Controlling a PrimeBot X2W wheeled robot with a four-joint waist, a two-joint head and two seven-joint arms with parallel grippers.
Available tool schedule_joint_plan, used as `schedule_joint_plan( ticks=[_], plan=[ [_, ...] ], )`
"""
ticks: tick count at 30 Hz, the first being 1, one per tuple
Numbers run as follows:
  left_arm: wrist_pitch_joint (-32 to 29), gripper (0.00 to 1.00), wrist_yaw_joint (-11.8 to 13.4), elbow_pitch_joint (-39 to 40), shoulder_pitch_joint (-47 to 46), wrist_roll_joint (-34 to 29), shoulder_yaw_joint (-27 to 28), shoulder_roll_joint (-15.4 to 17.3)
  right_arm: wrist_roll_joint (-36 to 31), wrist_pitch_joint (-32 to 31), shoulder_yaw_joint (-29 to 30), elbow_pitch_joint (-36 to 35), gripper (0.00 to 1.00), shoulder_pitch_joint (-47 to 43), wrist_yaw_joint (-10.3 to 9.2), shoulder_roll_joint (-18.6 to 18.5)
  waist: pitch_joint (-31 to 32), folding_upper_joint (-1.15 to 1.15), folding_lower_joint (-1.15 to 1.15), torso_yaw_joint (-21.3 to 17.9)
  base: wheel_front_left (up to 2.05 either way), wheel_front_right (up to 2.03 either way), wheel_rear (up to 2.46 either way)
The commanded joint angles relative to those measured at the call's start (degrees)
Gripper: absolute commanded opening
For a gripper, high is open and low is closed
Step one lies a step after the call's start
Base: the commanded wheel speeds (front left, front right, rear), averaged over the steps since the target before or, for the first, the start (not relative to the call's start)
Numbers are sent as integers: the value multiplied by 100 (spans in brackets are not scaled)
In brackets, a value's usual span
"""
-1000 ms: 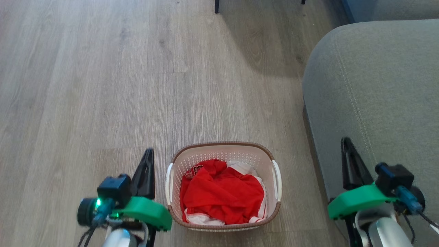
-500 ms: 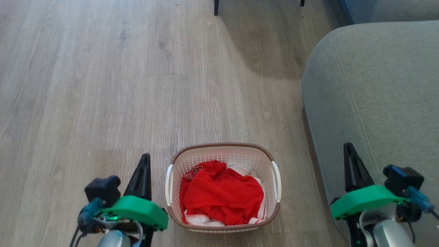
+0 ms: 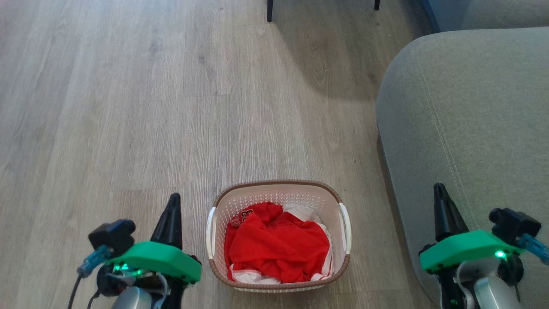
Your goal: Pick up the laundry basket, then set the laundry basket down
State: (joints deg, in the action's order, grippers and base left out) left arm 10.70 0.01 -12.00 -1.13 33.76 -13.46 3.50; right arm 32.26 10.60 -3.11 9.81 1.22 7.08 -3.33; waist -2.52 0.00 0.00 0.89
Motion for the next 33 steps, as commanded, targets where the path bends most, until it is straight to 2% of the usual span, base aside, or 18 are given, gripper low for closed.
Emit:
schedule_joint_plan(
  ticks=[1,33],
  plan=[
    [-22,0,-31,164,-290,190,157,73,202,-37,34,-154,0,273,11,-85,4,0,0,-1,0,0,0],
    [-491,0,-272,57,-349,2184,651,116,2232,-509,235,31,0,338,21,-120,81,0,0,-31,0,0,0]
  ],
)
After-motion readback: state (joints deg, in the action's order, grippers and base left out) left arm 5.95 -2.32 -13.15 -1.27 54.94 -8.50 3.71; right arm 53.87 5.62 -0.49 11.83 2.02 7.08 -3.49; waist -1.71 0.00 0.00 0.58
